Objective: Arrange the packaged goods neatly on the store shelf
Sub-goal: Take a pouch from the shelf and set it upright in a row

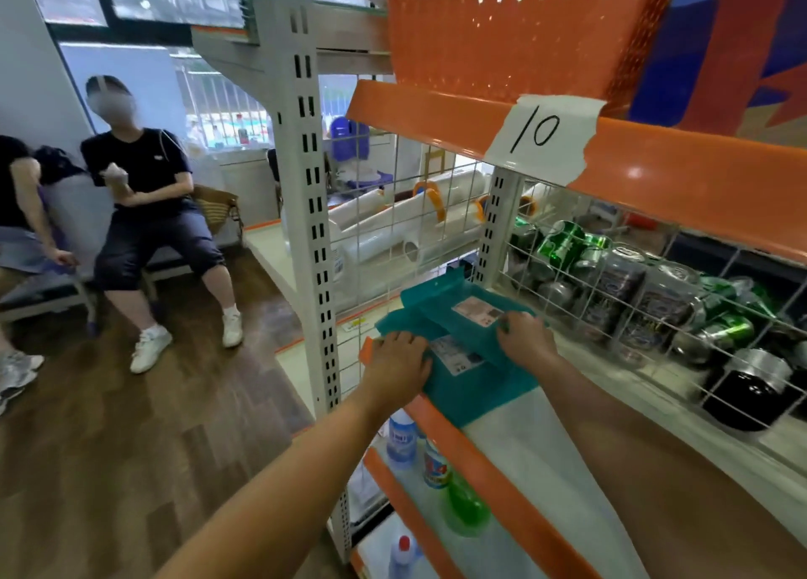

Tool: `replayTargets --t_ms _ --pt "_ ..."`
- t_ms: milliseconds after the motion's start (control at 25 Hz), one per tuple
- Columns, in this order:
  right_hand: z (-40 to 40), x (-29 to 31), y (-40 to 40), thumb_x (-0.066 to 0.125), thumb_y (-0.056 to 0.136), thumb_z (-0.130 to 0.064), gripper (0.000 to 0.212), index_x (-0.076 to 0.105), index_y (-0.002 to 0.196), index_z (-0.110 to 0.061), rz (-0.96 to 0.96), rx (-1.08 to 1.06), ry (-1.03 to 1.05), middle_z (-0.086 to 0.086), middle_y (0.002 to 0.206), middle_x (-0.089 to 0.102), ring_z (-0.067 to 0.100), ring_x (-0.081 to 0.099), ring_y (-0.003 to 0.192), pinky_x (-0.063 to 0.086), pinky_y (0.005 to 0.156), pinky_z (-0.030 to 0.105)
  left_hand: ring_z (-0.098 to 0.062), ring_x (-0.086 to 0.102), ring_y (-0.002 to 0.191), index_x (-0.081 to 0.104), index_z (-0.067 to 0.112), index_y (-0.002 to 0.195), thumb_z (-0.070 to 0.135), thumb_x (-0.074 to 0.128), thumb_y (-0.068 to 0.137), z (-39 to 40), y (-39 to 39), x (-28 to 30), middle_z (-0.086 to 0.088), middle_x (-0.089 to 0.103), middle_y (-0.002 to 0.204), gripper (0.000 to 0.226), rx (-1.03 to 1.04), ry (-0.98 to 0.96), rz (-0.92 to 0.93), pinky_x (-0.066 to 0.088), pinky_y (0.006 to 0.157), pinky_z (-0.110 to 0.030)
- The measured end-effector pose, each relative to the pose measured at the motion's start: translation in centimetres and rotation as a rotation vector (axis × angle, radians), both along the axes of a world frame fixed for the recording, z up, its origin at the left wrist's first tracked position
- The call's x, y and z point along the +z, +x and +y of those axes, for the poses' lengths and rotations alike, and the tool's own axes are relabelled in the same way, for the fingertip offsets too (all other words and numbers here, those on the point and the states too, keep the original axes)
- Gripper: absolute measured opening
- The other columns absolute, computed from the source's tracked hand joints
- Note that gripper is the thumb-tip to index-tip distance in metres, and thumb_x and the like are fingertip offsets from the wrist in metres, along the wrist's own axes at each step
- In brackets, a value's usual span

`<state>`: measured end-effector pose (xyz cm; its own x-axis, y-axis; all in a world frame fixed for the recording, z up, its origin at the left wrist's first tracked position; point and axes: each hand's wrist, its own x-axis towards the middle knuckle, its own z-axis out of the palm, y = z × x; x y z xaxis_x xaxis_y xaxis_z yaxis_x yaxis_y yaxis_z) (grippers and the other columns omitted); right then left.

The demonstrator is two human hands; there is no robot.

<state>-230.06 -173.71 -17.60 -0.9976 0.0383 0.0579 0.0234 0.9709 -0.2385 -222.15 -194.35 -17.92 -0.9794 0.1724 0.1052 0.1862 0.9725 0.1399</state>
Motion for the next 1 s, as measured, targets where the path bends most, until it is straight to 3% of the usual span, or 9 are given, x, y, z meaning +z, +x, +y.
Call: replayTargets --t_ms 600,800,1000 --pt "0.6 -1.2 -8.9 0.046 0.095 -0.038 0.047 0.045 0.134 -0.012 -0.202 -0.082 -0.150 0.013 0.136 0.050 0.032 0.050 0.122 0.042 0.102 0.042 -0.021 0.041 0.124 0.046 0.019 0.130 0.038 0.033 0.100 1.2 -3.5 -3.1 -0.002 0.045 0.135 0.038 0.031 0.071 0.031 0.031 0.102 -0.034" --pt "0.0 -0.9 -10.0 0.049 0.093 -0.043 0.057 0.038 0.141 -0.014 -0.224 -0.092 -0.163 0.014 0.143 0.040 0.033 0.042 0.129 0.039 0.105 0.042 -0.024 0.043 0.123 0.046 0.018 0.132 0.040 0.027 0.100 1.4 -3.5 -3.3 -0.004 0.045 0.137 0.043 0.040 0.051 0.019 0.033 0.099 -0.036" --pt "-0.6 -1.0 -9.9 0.055 0.089 -0.045 0.046 0.060 0.117 -0.009 -0.216 -0.100 -0.195 0.013 0.119 0.061 0.029 0.059 0.105 0.050 0.084 0.035 -0.026 0.048 0.121 0.050 0.016 0.130 0.043 0.025 0.098 1.4 -3.3 -3.3 -0.005 0.050 0.132 0.049 0.038 0.081 0.047 0.035 0.096 -0.038"
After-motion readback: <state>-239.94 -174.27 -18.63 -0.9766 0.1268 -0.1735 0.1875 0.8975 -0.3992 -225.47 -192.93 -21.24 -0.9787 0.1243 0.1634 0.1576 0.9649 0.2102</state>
